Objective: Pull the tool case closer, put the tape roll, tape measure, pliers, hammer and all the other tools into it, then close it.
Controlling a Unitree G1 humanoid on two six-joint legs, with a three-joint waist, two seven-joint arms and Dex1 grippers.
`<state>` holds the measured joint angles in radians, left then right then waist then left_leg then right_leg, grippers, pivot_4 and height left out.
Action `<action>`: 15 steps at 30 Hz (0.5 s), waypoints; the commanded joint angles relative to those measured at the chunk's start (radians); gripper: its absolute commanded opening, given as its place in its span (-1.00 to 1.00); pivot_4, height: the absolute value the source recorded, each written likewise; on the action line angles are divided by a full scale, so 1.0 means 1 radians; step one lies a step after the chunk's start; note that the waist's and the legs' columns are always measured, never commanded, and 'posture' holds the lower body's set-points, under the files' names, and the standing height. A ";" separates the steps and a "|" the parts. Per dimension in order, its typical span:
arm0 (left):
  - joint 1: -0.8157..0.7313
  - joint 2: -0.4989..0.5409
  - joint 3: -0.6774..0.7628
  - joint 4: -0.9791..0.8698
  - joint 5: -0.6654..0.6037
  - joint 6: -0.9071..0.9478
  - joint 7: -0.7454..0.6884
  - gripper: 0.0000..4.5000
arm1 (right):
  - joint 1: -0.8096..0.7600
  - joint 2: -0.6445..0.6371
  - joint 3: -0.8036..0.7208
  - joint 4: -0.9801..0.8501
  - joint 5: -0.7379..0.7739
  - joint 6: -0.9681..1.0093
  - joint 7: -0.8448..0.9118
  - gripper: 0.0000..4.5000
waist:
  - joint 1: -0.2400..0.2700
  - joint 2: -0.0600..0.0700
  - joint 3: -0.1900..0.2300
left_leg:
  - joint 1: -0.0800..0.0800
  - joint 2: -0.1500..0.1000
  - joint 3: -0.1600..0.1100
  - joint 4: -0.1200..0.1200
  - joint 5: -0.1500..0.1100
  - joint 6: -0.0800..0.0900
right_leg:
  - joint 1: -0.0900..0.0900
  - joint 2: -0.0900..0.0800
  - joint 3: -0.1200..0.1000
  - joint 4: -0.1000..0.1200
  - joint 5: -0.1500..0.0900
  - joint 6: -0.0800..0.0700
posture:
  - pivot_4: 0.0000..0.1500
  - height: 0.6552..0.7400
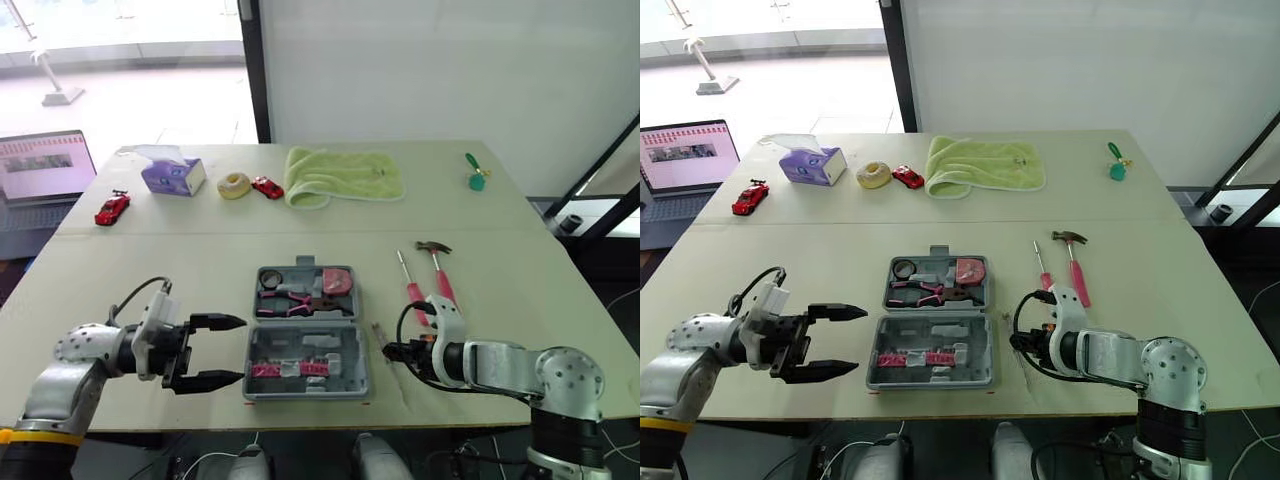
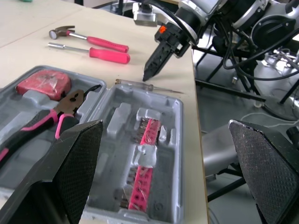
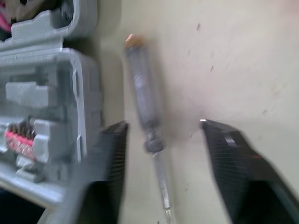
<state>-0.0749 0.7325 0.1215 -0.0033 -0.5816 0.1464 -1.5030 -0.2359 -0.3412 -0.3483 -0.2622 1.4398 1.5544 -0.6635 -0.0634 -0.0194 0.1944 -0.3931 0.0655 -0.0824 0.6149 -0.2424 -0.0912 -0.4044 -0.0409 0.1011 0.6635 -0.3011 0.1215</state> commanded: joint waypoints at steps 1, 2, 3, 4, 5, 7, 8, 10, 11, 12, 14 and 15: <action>0.008 0.005 0.024 -0.028 -0.024 -0.002 -0.001 1.00 | 0.057 -0.031 0.030 -0.090 0.020 -0.033 -0.060 0.97 | 0.005 0.000 0.000 | 0.000 0.000 0.000 0.000 0.000 0.000 | 0.000 0.000 0.000 0.000 0.000 0.000 | 1.00 1.00; 0.010 0.006 0.024 -0.030 -0.024 -0.001 0.000 1.00 | 0.071 -0.042 0.047 -0.131 0.032 -0.046 -0.069 0.97 | 0.007 0.000 0.000 | 0.000 0.000 0.000 0.000 0.000 0.000 | 0.000 0.000 0.000 0.000 0.000 -0.001 | 1.00 1.00; 0.013 0.007 0.026 -0.031 -0.025 0.000 0.000 1.00 | 0.088 -0.049 0.060 -0.168 0.053 -0.071 -0.085 0.97 | 0.008 0.000 0.000 | 0.000 0.000 0.000 0.000 0.000 0.000 | 0.000 -0.001 0.000 -0.001 -0.001 -0.001 | 1.00 1.00; 0.014 0.009 0.027 -0.032 -0.025 0.000 -0.001 1.00 | 0.097 -0.066 0.080 -0.213 0.054 -0.084 -0.083 0.97 | 0.008 0.000 0.000 | -0.001 0.000 0.000 0.000 0.000 0.000 | 0.000 -0.001 0.000 -0.001 -0.001 -0.001 | 1.00 1.00; 0.014 0.010 0.027 -0.035 -0.026 0.005 0.000 1.00 | 0.098 -0.084 0.113 -0.306 0.029 -0.103 -0.071 0.97 | 0.007 0.001 0.000 | -0.001 0.000 0.000 0.000 0.000 0.000 | -0.001 0.000 0.000 -0.001 -0.001 -0.002 | 1.00 1.00; 0.014 0.011 0.026 -0.039 -0.027 0.011 0.002 1.00 | 0.101 -0.116 0.160 -0.413 -0.007 -0.135 -0.050 0.97 | 0.000 0.001 0.001 | -0.001 0.000 0.000 -0.001 0.000 0.000 | -0.002 0.000 0.000 0.000 -0.001 -0.002 | 1.00 1.00; 0.014 0.012 0.027 -0.039 -0.027 0.012 0.002 1.00 | 0.106 -0.126 0.175 -0.435 -0.016 -0.152 -0.045 0.97 | -0.004 0.001 0.001 | -0.001 0.000 0.000 -0.001 0.000 0.000 | -0.003 0.000 0.000 0.000 -0.001 -0.002 | 1.00 1.00; 0.004 0.012 0.021 -0.042 -0.027 0.020 0.003 1.00 | 0.147 -0.158 0.260 -0.525 -0.129 -0.183 -0.007 0.97 | -0.005 0.001 0.000 | 0.000 0.001 0.000 -0.002 0.000 0.000 | -0.002 0.001 0.000 0.000 -0.002 -0.003 | 1.00 1.00; -0.001 0.013 0.017 -0.042 -0.025 0.023 0.001 1.00 | 0.170 -0.167 0.299 -0.560 -0.183 -0.200 0.007 0.97 | -0.005 0.001 0.001 | -0.001 0.001 0.000 -0.002 0.000 0.000 | -0.003 0.001 0.000 0.000 -0.002 -0.003 | 1.00 1.00; -0.005 0.014 0.015 -0.041 -0.024 0.025 -0.001 1.00 | 0.187 -0.174 0.328 -0.583 -0.226 -0.218 0.022 0.97 | -0.003 0.001 0.000 | -0.001 0.001 0.000 -0.002 0.000 0.000 | -0.003 0.001 0.000 0.000 -0.002 -0.003 | 1.00 1.00; -0.016 0.013 0.012 -0.039 -0.024 0.032 -0.001 1.00 | 0.205 -0.195 0.401 -0.616 -0.321 -0.257 0.069 0.97 | -0.003 0.001 0.000 | -0.001 0.001 0.000 -0.002 0.000 0.000 | -0.003 0.000 0.000 -0.001 -0.002 -0.003 | 1.00 1.00; -0.024 0.013 0.010 -0.041 -0.026 0.039 0.000 1.00 | 0.218 -0.212 0.438 -0.625 -0.379 -0.275 0.087 0.97 | -0.003 0.001 0.000 | -0.001 0.001 0.000 -0.001 0.000 0.000 | -0.003 0.000 0.000 -0.001 -0.002 -0.003 | 1.00 1.00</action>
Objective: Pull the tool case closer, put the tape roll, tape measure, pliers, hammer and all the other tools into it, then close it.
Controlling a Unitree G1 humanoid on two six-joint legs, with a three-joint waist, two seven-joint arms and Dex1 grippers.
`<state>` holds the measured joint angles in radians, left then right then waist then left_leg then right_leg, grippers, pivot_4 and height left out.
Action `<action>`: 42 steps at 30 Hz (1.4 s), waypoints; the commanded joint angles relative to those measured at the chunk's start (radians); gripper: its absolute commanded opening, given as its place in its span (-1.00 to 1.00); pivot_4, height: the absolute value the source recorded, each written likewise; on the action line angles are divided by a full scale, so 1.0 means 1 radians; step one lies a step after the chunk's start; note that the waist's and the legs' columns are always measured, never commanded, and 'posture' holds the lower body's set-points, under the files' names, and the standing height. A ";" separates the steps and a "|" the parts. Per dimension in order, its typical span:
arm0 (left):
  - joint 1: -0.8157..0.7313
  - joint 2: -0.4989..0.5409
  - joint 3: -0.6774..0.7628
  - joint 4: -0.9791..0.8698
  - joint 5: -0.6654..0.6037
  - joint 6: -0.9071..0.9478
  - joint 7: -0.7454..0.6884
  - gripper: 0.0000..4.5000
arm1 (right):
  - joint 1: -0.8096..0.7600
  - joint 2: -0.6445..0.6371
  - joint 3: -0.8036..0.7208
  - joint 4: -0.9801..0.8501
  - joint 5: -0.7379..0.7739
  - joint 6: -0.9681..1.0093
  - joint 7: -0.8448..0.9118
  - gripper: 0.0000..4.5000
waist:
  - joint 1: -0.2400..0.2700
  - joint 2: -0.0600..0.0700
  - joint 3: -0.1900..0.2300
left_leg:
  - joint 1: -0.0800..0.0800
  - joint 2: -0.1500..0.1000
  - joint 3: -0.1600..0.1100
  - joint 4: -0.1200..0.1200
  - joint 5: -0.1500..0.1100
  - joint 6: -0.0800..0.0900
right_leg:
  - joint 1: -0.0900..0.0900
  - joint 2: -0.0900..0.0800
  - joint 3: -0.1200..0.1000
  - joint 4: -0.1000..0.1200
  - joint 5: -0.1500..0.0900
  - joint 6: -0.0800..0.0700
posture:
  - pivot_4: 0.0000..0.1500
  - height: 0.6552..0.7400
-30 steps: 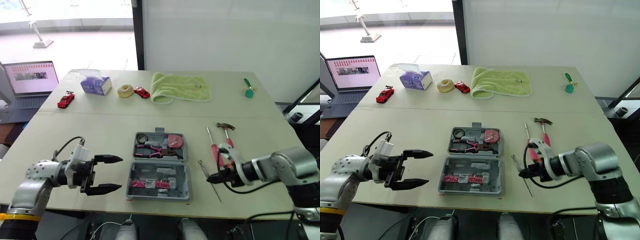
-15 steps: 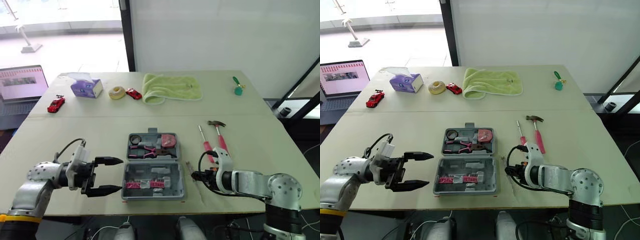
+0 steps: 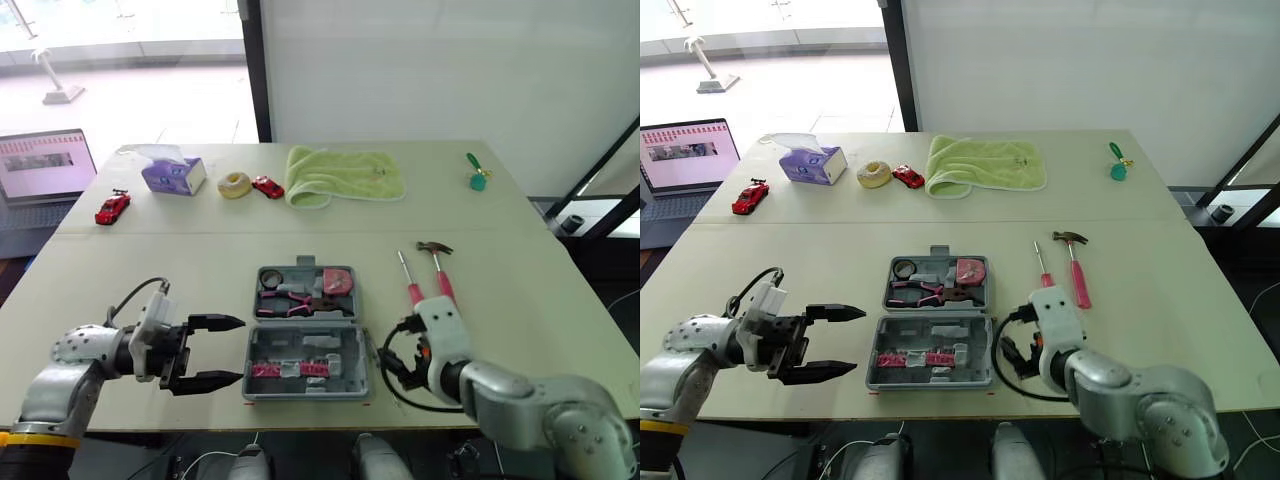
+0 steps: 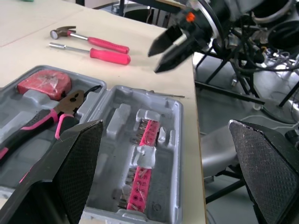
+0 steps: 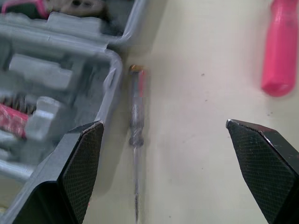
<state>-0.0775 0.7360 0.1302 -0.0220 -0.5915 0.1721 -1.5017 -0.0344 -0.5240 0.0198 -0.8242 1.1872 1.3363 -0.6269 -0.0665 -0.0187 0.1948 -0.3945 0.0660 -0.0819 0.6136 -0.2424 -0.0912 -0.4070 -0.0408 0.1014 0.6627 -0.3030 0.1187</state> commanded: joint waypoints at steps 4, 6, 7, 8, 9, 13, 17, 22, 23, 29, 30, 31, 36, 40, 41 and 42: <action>-0.036 0.008 -0.004 -0.025 -0.015 0.028 -0.002 1.00 | 0.058 -0.077 0.162 -0.069 -0.320 -0.148 0.126 0.97 | 0.000 0.000 0.000 | 0.000 0.000 0.000 0.000 0.000 0.000 | 0.000 0.000 0.000 0.000 0.000 -0.001 | 1.00 1.00; -0.048 0.009 -0.008 -0.026 -0.014 0.035 -0.003 1.00 | 0.099 -0.110 0.229 -0.041 -0.461 -0.254 0.186 0.97 | 0.000 0.000 0.000 | 0.000 0.000 0.000 0.000 0.000 0.000 | 0.000 0.000 0.000 0.000 0.000 0.000 | 1.00 1.00; -0.051 0.010 -0.009 -0.028 -0.014 0.040 -0.003 1.00 | 0.113 -0.130 0.268 -0.028 -0.530 -0.310 0.219 0.97 | 0.000 0.000 0.000 | 0.000 0.000 0.000 0.000 0.000 0.000 | 0.000 0.000 0.000 0.000 0.000 0.000 | 1.00 1.00; -0.055 0.010 -0.009 -0.029 -0.015 0.045 -0.003 1.00 | 0.135 -0.124 0.284 -0.009 -0.576 -0.366 0.249 0.97 | 0.000 0.000 0.000 | 0.000 0.000 0.000 0.000 0.000 0.000 | 0.000 0.000 0.000 0.000 0.000 0.000 | 1.00 1.00; -0.057 0.009 -0.009 -0.030 -0.013 0.047 -0.003 1.00 | 0.155 -0.121 0.298 0.012 -0.616 -0.400 0.266 0.97 | 0.000 -0.001 0.000 | 0.000 0.000 0.000 0.000 0.000 0.000 | 0.000 0.000 0.000 0.000 0.000 0.000 | 1.00 1.00; -0.061 0.012 -0.007 -0.046 -0.019 0.062 0.003 1.00 | 0.204 -0.108 0.347 0.074 -0.745 -0.498 0.348 0.97 | 0.000 -0.001 0.000 | 0.000 0.000 0.000 0.000 0.000 0.000 | 0.000 0.000 0.000 0.000 0.000 0.000 | 1.00 1.00; -0.055 0.018 -0.002 -0.064 -0.019 0.074 0.007 1.00 | 0.225 -0.064 0.355 0.122 -0.829 -0.557 0.406 0.97 | 0.000 -0.001 0.000 | 0.001 0.000 0.000 0.000 0.000 0.000 | 0.000 0.000 0.000 0.000 0.000 0.000 | 1.00 1.00; -0.045 0.023 0.004 -0.085 -0.025 0.087 0.016 1.00 | 0.223 0.000 0.348 0.181 -0.905 -0.596 0.462 0.97 | 0.001 -0.001 0.000 | 0.001 0.000 0.000 0.000 0.000 0.000 | 0.000 0.000 0.000 0.000 0.000 0.000 | 1.00 1.00; -0.044 0.023 0.003 -0.091 -0.026 0.092 0.020 1.00 | 0.221 0.007 0.352 0.212 -0.926 -0.606 0.474 0.97 | 0.001 -0.001 0.000 | 0.001 0.000 0.000 0.000 0.000 0.000 | 0.000 0.000 0.000 0.000 0.000 0.000 | 1.00 1.00; -0.045 0.025 0.006 -0.109 -0.032 0.108 0.036 1.00 | 0.257 0.074 0.333 0.274 -0.984 -0.637 0.519 0.60 | 0.000 -0.003 -0.001 | 0.002 0.000 0.000 0.000 0.000 0.000 | 0.002 0.001 0.000 0.000 0.000 0.000 | 1.00 1.00; -0.045 0.025 0.007 -0.109 -0.031 0.109 0.036 1.00 | 0.258 0.084 0.331 0.274 -0.994 -0.639 0.526 0.37 | 0.000 -0.003 -0.001 | 0.002 0.000 0.000 0.000 0.000 0.000 | 0.002 0.001 0.000 0.000 0.000 0.000 | 1.00 1.00; -0.044 0.026 0.007 -0.110 -0.032 0.110 0.036 1.00 | 0.260 0.092 0.333 0.275 -1.004 -0.640 0.530 0.16 | 0.001 -0.003 -0.001 | 0.002 0.000 0.000 0.000 0.000 0.000 | 0.002 0.000 0.000 0.000 0.000 0.000 | 1.00 1.00; -0.045 0.027 0.005 -0.108 -0.031 0.114 0.040 1.00 | 0.272 0.123 0.336 0.264 -1.052 -0.639 0.547 -0.93 | 0.007 -0.003 -0.002 | 0.002 0.000 0.000 0.001 0.000 0.000 | 0.002 0.000 0.000 0.000 0.000 0.000 | 1.00 1.00; -0.051 0.025 0.003 -0.108 -0.032 0.119 0.044 1.00 | 0.280 0.128 0.315 0.249 -1.088 -0.635 0.555 -0.97 | 0.011 -0.003 -0.002 | 0.002 0.000 0.000 0.001 0.000 0.000 | 0.002 0.000 0.000 0.000 0.000 0.000 | 1.00 1.00; -0.053 0.025 0.002 -0.107 -0.031 0.120 0.045 1.00 | 0.282 0.126 0.310 0.238 -1.095 -0.630 0.559 -0.97 | 0.013 -0.003 -0.002 | 0.002 0.000 0.000 0.001 0.000 0.000 | 0.002 0.000 0.000 0.000 0.000 0.000 | 1.00 1.00; -0.056 0.024 0.002 -0.106 -0.031 0.122 0.046 1.00 | 0.282 0.114 0.299 0.217 -1.106 -0.623 0.566 -0.97 | 0.016 -0.003 -0.002 | 0.002 0.000 0.000 0.001 0.000 0.000 | 0.002 0.000 0.000 0.000 0.000 0.000 | 1.00 1.00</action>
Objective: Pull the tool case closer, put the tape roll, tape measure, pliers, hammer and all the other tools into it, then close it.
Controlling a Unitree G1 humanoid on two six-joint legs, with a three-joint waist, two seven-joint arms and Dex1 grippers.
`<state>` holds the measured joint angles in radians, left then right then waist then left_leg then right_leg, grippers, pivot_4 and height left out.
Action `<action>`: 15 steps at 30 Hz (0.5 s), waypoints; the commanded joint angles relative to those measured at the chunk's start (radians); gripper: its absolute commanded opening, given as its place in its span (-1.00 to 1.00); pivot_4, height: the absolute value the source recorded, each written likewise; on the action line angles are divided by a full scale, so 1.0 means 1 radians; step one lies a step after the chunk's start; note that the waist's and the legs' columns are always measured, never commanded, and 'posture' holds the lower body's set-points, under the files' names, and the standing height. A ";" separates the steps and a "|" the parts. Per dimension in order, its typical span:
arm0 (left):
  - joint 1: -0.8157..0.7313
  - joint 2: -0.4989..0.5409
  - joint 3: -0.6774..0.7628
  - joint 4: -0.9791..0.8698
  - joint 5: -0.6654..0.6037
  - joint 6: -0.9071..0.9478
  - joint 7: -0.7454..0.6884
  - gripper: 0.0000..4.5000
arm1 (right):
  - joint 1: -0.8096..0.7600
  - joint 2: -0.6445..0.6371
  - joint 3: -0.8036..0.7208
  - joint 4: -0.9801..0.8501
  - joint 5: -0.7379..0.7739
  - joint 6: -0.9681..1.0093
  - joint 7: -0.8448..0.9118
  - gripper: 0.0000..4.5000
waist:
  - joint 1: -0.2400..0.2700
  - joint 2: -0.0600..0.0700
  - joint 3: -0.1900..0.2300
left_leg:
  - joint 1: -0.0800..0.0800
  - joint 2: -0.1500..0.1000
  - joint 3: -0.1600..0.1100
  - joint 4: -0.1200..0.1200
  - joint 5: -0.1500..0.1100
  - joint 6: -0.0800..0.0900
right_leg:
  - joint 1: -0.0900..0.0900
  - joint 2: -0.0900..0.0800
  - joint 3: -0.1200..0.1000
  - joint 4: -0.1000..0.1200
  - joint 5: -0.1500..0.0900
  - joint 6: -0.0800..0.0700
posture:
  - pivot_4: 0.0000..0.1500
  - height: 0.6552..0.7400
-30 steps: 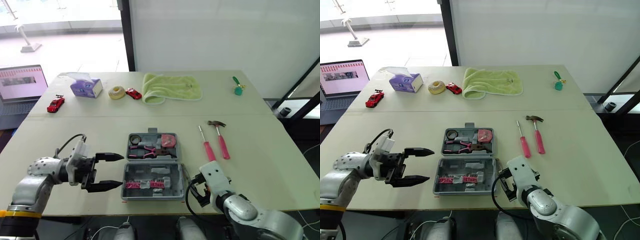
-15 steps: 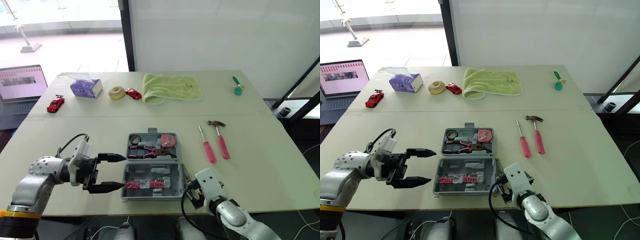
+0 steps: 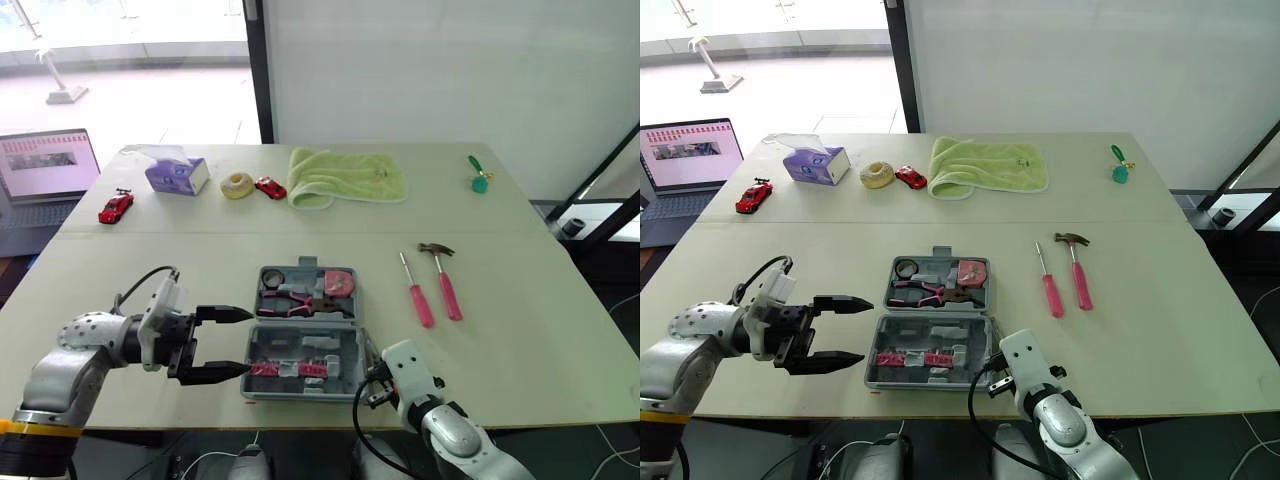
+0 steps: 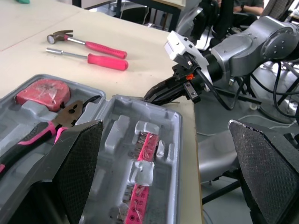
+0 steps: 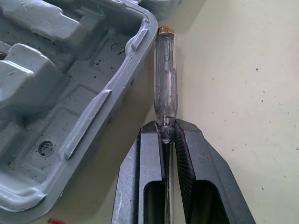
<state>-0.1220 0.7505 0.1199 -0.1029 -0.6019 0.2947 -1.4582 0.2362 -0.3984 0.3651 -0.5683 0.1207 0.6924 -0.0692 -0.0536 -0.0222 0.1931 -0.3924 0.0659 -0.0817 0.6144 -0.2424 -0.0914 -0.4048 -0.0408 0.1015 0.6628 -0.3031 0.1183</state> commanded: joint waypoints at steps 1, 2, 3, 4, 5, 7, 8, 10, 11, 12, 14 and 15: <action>-0.015 0.009 0.012 -0.023 -0.020 0.000 0.003 1.00 | 0.009 -0.025 -0.058 -0.060 -0.046 0.032 0.018 -0.97 | 0.007 0.000 0.000 | 0.000 0.000 0.000 0.000 0.000 0.000 | 0.000 0.000 0.000 0.000 0.000 0.000 | 1.00 1.00; -0.017 0.009 0.012 -0.020 -0.019 0.001 0.003 1.00 | 0.004 -0.039 -0.071 -0.080 -0.054 0.045 0.030 -0.97 | 0.010 0.000 0.000 | 0.000 0.000 0.000 0.000 0.000 0.000 | 0.000 0.000 0.000 0.000 0.000 0.000 | 1.00 1.00; -0.019 0.009 0.012 -0.017 -0.019 0.001 0.003 1.00 | -0.005 -0.053 -0.089 -0.101 -0.058 0.060 0.043 -0.97 | 0.011 0.000 0.000 | 0.000 0.000 0.000 0.000 0.000 0.000 | 0.000 0.000 0.000 0.000 0.000 0.000 | 1.00 1.00; -0.022 0.009 0.011 -0.013 -0.017 0.000 0.002 1.00 | -0.020 -0.072 -0.117 -0.126 -0.056 0.080 0.064 -0.97 | 0.011 0.000 0.000 | 0.000 0.000 0.000 0.000 0.000 0.000 | 0.000 0.000 0.000 0.000 0.000 0.000 | 1.00 1.00; -0.024 0.009 0.010 -0.010 -0.015 -0.001 0.003 1.00 | -0.038 -0.089 -0.147 -0.150 -0.050 0.100 0.085 -0.97 | 0.011 0.000 0.000 | 0.000 0.000 0.000 0.001 0.000 0.000 | 0.000 0.000 0.000 0.000 0.000 0.000 | 1.00 1.00; -0.027 0.010 0.008 -0.007 -0.014 0.002 0.002 1.00 | -0.079 -0.134 -0.194 -0.189 -0.038 0.144 0.135 -0.97 | 0.008 0.000 0.000 | 0.000 0.000 0.000 0.001 0.000 0.000 | 0.000 0.000 0.000 0.000 0.000 0.000 | 1.00 1.00; -0.028 0.010 0.008 -0.006 -0.013 0.001 0.002 1.00 | -0.103 -0.157 -0.210 -0.205 -0.034 0.165 0.161 -0.97 | 0.007 0.000 0.000 | 0.000 0.000 0.000 0.000 0.000 0.000 | 0.000 0.000 0.000 0.000 0.000 0.000 | 1.00 1.00; -0.032 0.011 0.009 -0.001 -0.012 0.002 0.001 1.00 | -0.165 -0.222 -0.213 -0.242 -0.023 0.191 0.237 -0.97 | 0.008 0.000 0.000 | 0.000 0.000 0.000 0.000 0.000 0.000 | 0.000 0.000 0.000 0.000 0.001 0.001 | 1.00 1.00; -0.037 0.013 0.009 0.008 -0.009 0.000 -0.001 1.00 | -0.223 -0.257 -0.213 -0.260 -0.004 0.208 0.290 -0.97 | 0.008 0.001 0.000 | 0.000 0.000 0.000 0.000 0.000 0.000 | 0.000 0.000 0.000 0.000 0.001 0.002 | 1.00 1.00; -0.040 0.016 0.010 0.018 -0.006 -0.003 -0.004 1.00 | -0.294 -0.277 -0.216 -0.277 0.034 0.243 0.344 -0.97 | 0.006 0.001 0.000 | 0.000 0.000 0.000 0.000 0.000 0.000 | 0.000 0.000 0.000 0.000 0.001 0.003 | 1.00 1.00; -0.048 0.025 0.014 0.041 -0.001 -0.011 -0.016 1.00 | -0.471 -0.325 -0.177 -0.305 0.137 0.343 0.485 -0.97 | 0.000 0.002 0.001 | 0.000 0.000 0.000 0.000 0.000 0.000 | 0.000 0.000 0.000 0.000 0.001 0.003 | 1.00 1.00; -0.049 0.032 0.017 0.047 0.000 -0.014 -0.023 1.00 | -0.568 -0.353 -0.136 -0.307 0.176 0.389 0.553 -0.97 | 0.001 0.003 0.002 | 0.000 0.000 0.000 0.000 0.000 0.000 | 0.000 0.000 0.000 0.000 0.001 0.002 | 1.00 1.00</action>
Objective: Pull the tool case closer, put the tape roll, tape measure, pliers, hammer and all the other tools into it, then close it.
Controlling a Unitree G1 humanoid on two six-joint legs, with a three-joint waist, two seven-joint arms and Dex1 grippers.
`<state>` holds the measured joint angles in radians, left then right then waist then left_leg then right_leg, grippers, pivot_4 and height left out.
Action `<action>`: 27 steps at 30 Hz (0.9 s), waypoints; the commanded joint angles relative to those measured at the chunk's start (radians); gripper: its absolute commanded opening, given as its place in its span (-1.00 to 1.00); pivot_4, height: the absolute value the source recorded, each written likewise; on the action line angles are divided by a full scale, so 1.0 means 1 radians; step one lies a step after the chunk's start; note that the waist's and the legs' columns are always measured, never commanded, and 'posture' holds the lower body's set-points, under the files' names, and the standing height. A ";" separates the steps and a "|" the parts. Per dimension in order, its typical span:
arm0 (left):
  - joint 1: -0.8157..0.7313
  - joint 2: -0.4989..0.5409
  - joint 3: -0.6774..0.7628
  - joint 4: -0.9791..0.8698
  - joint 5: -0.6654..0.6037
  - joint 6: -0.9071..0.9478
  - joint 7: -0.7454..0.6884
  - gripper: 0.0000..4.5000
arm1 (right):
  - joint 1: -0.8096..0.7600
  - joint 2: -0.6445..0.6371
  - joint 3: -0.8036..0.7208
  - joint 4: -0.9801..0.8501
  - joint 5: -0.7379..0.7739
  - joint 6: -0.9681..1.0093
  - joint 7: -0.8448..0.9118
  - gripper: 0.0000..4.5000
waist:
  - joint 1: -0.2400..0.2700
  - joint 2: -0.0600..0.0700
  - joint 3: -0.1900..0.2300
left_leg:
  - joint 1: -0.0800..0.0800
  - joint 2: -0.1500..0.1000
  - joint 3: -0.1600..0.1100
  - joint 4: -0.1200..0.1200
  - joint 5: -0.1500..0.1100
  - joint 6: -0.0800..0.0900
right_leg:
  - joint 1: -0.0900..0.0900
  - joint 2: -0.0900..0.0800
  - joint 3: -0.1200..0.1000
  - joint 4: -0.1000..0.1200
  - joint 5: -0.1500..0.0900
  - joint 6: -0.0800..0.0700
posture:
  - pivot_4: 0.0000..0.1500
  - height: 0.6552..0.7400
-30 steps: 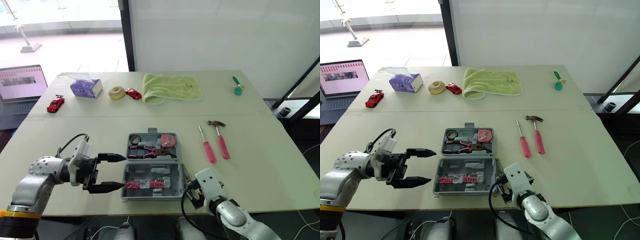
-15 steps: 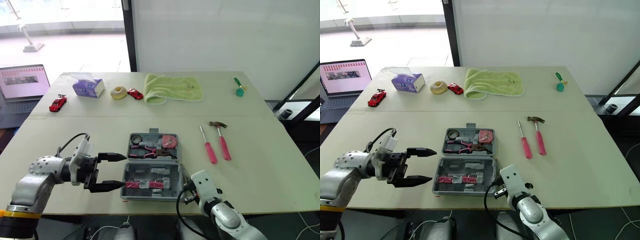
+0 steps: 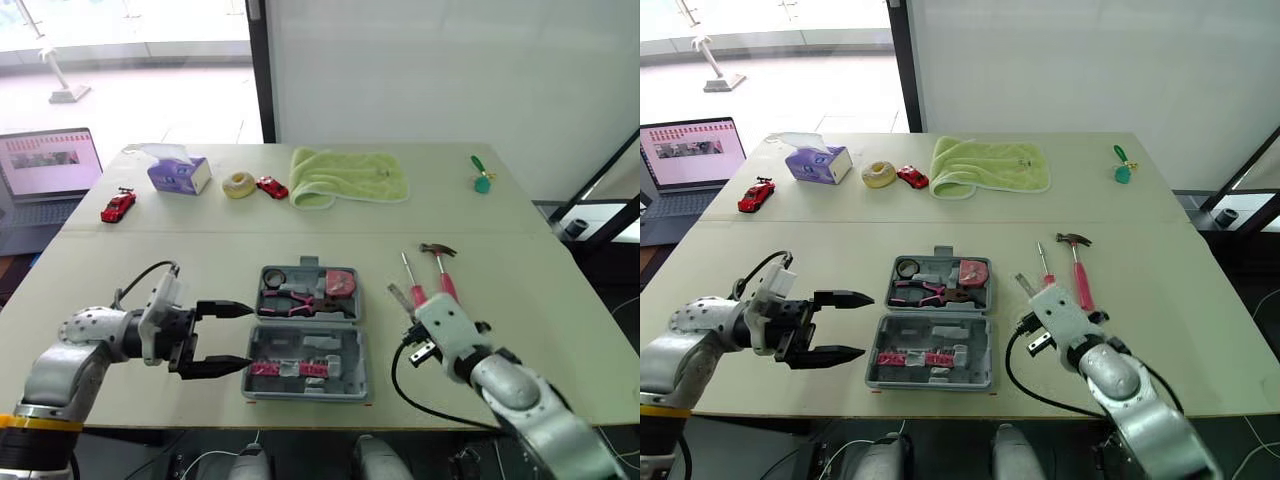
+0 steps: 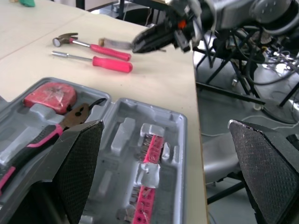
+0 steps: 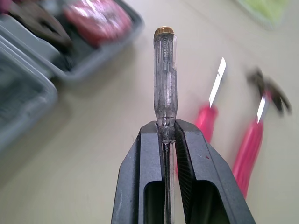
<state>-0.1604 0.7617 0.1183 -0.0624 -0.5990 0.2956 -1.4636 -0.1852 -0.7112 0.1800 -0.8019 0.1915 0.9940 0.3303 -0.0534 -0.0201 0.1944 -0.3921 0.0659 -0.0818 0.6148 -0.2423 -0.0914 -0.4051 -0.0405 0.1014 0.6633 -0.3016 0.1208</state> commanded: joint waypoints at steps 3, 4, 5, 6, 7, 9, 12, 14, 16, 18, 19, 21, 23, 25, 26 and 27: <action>-0.008 0.038 0.018 0.014 0.006 -0.033 -0.036 1.00 | -0.395 -0.037 0.161 -0.016 0.164 0.223 0.239 -0.97 | 0.004 0.000 0.000 | 0.000 0.000 -0.001 -0.001 0.000 0.000 | 0.000 0.000 -0.001 0.000 0.000 0.000 | 1.00 1.00; -0.001 0.046 0.019 0.012 0.010 -0.037 -0.040 1.00 | -0.488 0.000 0.198 0.022 0.194 0.302 0.255 -0.97 | 0.002 0.001 0.001 | 0.000 0.000 -0.001 -0.001 0.000 0.000 | 0.000 0.000 -0.002 0.000 0.000 0.001 | 1.00 1.00; 0.005 0.055 0.023 0.012 0.012 -0.041 -0.044 1.00 | -0.595 0.035 0.257 0.069 0.223 0.381 0.282 -0.97 | 0.000 0.001 0.001 | -0.001 0.000 -0.001 -0.001 0.000 0.000 | -0.001 -0.001 -0.001 0.000 0.000 0.001 | 1.00 1.00; 0.009 0.061 0.026 0.013 0.012 -0.044 -0.046 1.00 | -0.669 0.061 0.297 0.102 0.245 0.439 0.299 -0.97 | -0.003 0.001 0.001 | -0.002 0.000 -0.001 -0.001 0.000 0.000 | -0.002 -0.001 -0.001 0.000 0.001 0.001 | 1.00 1.00; 0.016 0.066 0.029 0.014 0.017 -0.050 -0.047 1.00 | -0.738 0.082 0.354 0.146 0.248 0.468 0.310 -0.97 | -0.006 0.002 0.001 | -0.002 0.000 -0.001 0.000 0.000 0.000 | -0.002 -0.001 -0.001 0.001 0.001 0.001 | 1.00 1.00; 0.028 0.075 0.031 0.012 0.028 -0.067 -0.053 1.00 | -0.836 0.104 0.471 0.219 0.240 0.469 0.335 -0.97 | -0.007 0.001 0.001 | -0.002 0.000 -0.001 -0.001 0.000 0.000 | -0.003 -0.001 -0.002 0.002 0.000 0.000 | 1.00 1.00; 0.041 0.082 0.038 0.003 0.023 -0.066 -0.044 1.00 | -0.918 0.143 0.613 0.322 0.215 0.448 0.349 -0.97 | -0.006 0.001 0.001 | -0.003 0.000 -0.001 -0.001 0.000 0.000 | -0.003 -0.002 -0.003 0.001 0.000 0.001 | 1.00 1.00; 0.046 0.084 0.041 -0.001 0.018 -0.062 -0.038 1.00 | -0.935 0.159 0.641 0.351 0.211 0.448 0.351 -0.97 | -0.007 0.001 0.001 | -0.005 0.000 -0.001 0.000 0.000 0.000 | -0.004 -0.002 -0.003 0.001 0.001 0.001 | 1.00 1.00; 0.054 0.087 0.052 -0.007 0.015 -0.056 -0.027 1.00 | -0.963 0.218 0.675 0.408 0.193 0.437 0.339 -0.97 | -0.013 0.001 0.001 | -0.006 0.000 -0.001 0.000 0.000 0.000 | -0.006 -0.002 -0.003 0.002 0.001 0.001 | 1.00 1.00; 0.065 0.089 0.063 -0.019 0.009 -0.049 -0.016 1.00 | -0.984 0.263 0.721 0.466 0.165 0.424 0.322 -0.97 | -0.020 0.001 0.001 | -0.006 0.000 -0.001 0.000 0.000 0.000 | -0.007 -0.002 -0.003 0.003 0.001 0.001 | 1.00 1.00; 0.069 0.090 0.065 -0.023 0.007 -0.049 -0.013 1.00 | -0.993 0.267 0.744 0.481 0.151 0.418 0.318 -0.97 | -0.022 0.001 0.001 | -0.006 0.000 -0.001 0.000 0.000 0.000 | -0.007 -0.001 -0.003 0.003 0.001 0.001 | 1.00 1.00; 0.083 0.091 0.073 -0.031 0.001 -0.046 -0.007 1.00 | -0.991 0.303 0.744 0.525 0.138 0.406 0.309 -0.97 | -0.022 0.001 0.001 | -0.006 0.000 -0.002 0.000 0.000 0.000 | -0.008 0.000 -0.003 0.004 0.001 0.001 | 1.00 1.00; 0.096 0.091 0.080 -0.034 0.000 -0.050 -0.003 1.00 | -0.991 0.330 0.751 0.559 0.127 0.394 0.307 -0.97 | -0.020 0.001 0.001 | -0.007 0.000 -0.002 0.000 0.000 0.000 | -0.008 -0.001 -0.003 0.004 0.001 0.001 | 1.00 1.00; 0.106 0.091 0.086 -0.031 0.003 -0.057 -0.003 1.00 | -0.993 0.358 0.762 0.589 0.117 0.383 0.308 -0.97 | -0.019 0.001 0.001 | -0.009 0.000 -0.002 0.000 0.000 0.000 | -0.010 -0.001 -0.003 0.004 0.001 0.001 | 1.00 1.00; 0.109 0.087 0.091 -0.026 0.008 -0.066 0.001 1.00 | -0.992 0.371 0.767 0.598 0.114 0.378 0.310 -0.97 | -0.019 0.001 0.001 | -0.009 0.000 -0.002 0.001 0.000 -0.001 | -0.010 -0.001 -0.003 0.004 0.001 0.001 | 1.00 1.00; 0.111 0.085 0.095 -0.021 0.010 -0.069 0.003 1.00 | -0.992 0.380 0.771 0.607 0.110 0.374 0.311 -0.97 | -0.019 0.001 0.001 | -0.009 0.000 -0.002 0.001 0.000 -0.001 | -0.010 -0.001 -0.003 0.004 0.001 0.001 | 1.00 1.00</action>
<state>-0.0506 0.8404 0.1808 -0.0748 -0.5800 0.2465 -1.4643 -1.1587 -0.3507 0.9513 -0.1903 0.3169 1.3851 0.6420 -0.0722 -0.0187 0.1953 -0.4017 0.0659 -0.0834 0.6154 -0.2419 -0.0920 -0.4158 -0.0414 0.0987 0.6676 -0.3004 0.1217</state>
